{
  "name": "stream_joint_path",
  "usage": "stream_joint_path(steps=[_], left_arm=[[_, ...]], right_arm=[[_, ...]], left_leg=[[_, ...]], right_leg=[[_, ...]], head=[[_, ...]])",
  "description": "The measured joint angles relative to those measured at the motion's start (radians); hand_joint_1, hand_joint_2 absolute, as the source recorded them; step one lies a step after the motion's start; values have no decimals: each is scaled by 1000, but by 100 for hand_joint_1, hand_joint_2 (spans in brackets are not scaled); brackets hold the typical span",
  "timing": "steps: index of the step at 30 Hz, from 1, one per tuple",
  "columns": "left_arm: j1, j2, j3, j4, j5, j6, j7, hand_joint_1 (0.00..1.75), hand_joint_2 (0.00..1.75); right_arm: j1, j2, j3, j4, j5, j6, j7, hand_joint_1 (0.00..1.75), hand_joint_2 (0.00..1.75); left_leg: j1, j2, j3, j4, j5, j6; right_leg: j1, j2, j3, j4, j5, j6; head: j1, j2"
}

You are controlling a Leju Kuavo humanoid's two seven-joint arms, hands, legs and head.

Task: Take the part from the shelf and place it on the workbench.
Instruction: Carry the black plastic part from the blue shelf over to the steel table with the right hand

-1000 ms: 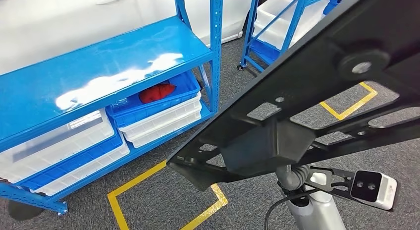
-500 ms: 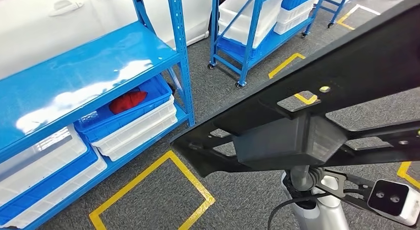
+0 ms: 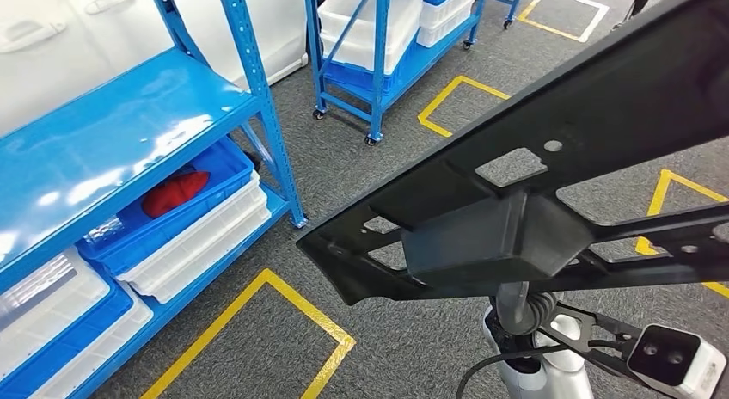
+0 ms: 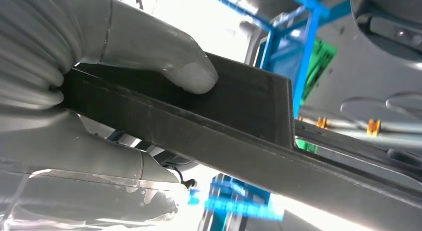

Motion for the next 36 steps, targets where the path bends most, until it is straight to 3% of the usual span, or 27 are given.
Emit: stream_joint_path(steps=[1, 3, 5, 7, 8, 9, 10, 12, 14, 17, 18, 20, 22, 24, 25, 26, 27, 29, 30, 32, 34, 36], left_arm=[[-2, 0, -2, 0, 0, 0, 1, 0, 175], [-7, -2, -5, 0, 0, 1, 5, 0, 175], [-6, -5, -7, 1, -1, 1, 6, 0, 175], [-2, -10, -7, 2, -2, 0, 2, 0, 175], [-1, -14, -7, 2, -2, -1, -1, 0, 175], [-2, -18, -7, 2, -1, -2, -4, 0, 175], [-2, -22, -7, 3, 0, -3, -5, 0, 175], [-3, -29, -10, 3, 0, -4, -6, 0, 175], [-2, -35, -13, 3, -1, -4, -6, 0, 175], [-3, -47, -21, 3, -2, 0, -4, 0, 175], [-3, -52, -23, 3, -2, 2, -1, 0, 175], [0, -60, -24, 4, -1, 7, 7, 0, 175], [9, -65, -24, 4, 0, 11, 15, 0, 175], [16, -69, -24, 4, 0, 13, 19, 0, 175], [18, -71, -24, 4, 0, 14, 20, 0, 175], [18, -73, -24, 4, 0, 14, 20, 0, 175], [18, -75, -24, 4, 0, 15, 19, 0, 175], [19, -78, -24, 4, 0, 17, 20, 0, 175], [19, -78, -24, 4, 0, 18, 23, 0, 175], [20, -80, -24, 5, 0, 24, 31, 0, 175], [21, -82, -24, 5, 0, 30, 36, 0, 175], [26, -84, -23, 7, -1, 32, 33, 0, 175]], right_arm=[[2, 0, 1, -2, 4, -8, 0, 175, 175], [4, 0, 5, -11, 10, -26, 0, 175, 175], [3, -1, 12, -17, 10, -41, 0, 175, 175], [3, -4, 20, -18, 5, -52, 0, 175, 175], [4, -7, 23, -20, 2, -55, 0, 175, 175], [4, -11, 25, -22, -1, -57, 0, 175, 175], [5, -15, 25, -26, -4, -55, 0, 175, 175], [8, -21, 22, -37, -10, -40, 0, 175, 175], [15, -23, 15, -47, -13, -20, 0, 175, 175], [35, -23, -1, -65, -3, 6, 0, 175, 175], [43, -23, -7, -71, 2, 9, 0, 175, 175], [51, -23, -13, -82, 7, 1, 0, 175, 175], [59, -23, -15, -87, 14, -18, 0, 175, 175], [71, -23, -15, -89, 19, -38, 0, 175, 175], [77, -23, -15, -89, 19, -47, 0, 175, 175], [81, -24, -15, -89, 17, -55, 0, 175, 175], [84, -24, -15, -89, 15, -63, 0, 175, 175], [92, -23, -15, -90, 17, -79, 0, 175, 175], [101, -23, -15, -93, 20, -85, 0, 175, 175], [126, -22, -15, -102, 27, -93, 0, 175, 175], [149, -18, -15, -112, 30, -95, 0, 175, 175], [160, -11, -13, -117, 31, -97, 0, 175, 175]], left_leg=[[1, 6, 1, 0, -3, -5], [6, -23, -7, 30, -30, -16], [10, -78, -51, 135, -92, -23], [11, -101, -109, 261, -141, -27], [12, -104, -124, 287, -140, -28], [13, -106, -121, 273, -118, -29], [16, -112, -101, 222, -80, -29], [24, -153, -47, 90, -16, -27], [27, -185, -21, 28, -2, -22], [22, -169, -19, 23, -1, -7], [22, -157, -18, 19, 3, 1], [22, -132, -15, 10, 9, 17], [16, -104, -16, 9, 9, 26], [11, -77, -17, 10, 7, 28], [10, -65, -17, 10, 7, 28], [9, -54, -16, 10, 6, 28], [7, -44, -15, 10, 5, 26], [2, -28, -11, 11, 1, 20], [0, -20, -9, 11, -1, 15], [-2, -3, -4, 8, -4, 5], [0, -19, -5, 20, -19, -6], [5, -72, -39, 104, -73, -14]], right_leg=[[-2, 11, 0, -2, 2, -6], [-7, 32, 2, -10, 8, -18], [-10, 53, 2, -14, 12, -26], [-10, 78, 1, -12, 13, -28], [-10, 92, 1, -11, 13, -28], [-10, 106, 1, -9, 12, -27], [-10, 120, 1, -5, 11, -25], [-10, 144, -2, 3, 8, -17], [-10, 163, -9, 10, 8, -5], [-14, 187, -16, 5, 16, 14], [-14, 181, -19, 8, 14, 19], [-12, 132, -44, 61, -21, 27], [-11, 77, -102, 184, -86, 32], [-14, 62, -144, 276, -116, 35], [-14, 59, -139, 273, -105, 34], [-14, 53, -114, 229, -79, 32], [-12, 35, -73, 159, -47, 27], [-2, -6, -6, 38, -14, 13], [3, -18, 7, 9, -11, 7], [6, -3, 6, -1, -11, -3], [0, 18, 9, -10, -4, -14], [-6, 40, 11, -17, 2, -23]], head=[[0, 0], [0, 0], [0, 0], [0, 0], [0, 0], [0, 0], [0, 0], [0, 0], [0, 0], [0, 0], [0, 0], [0, 0], [0, 0], [0, 0], [0, 0], [0, 0], [0, 0], [0, 0], [0, 0], [0, 0], [0, 0], [0, 0]])
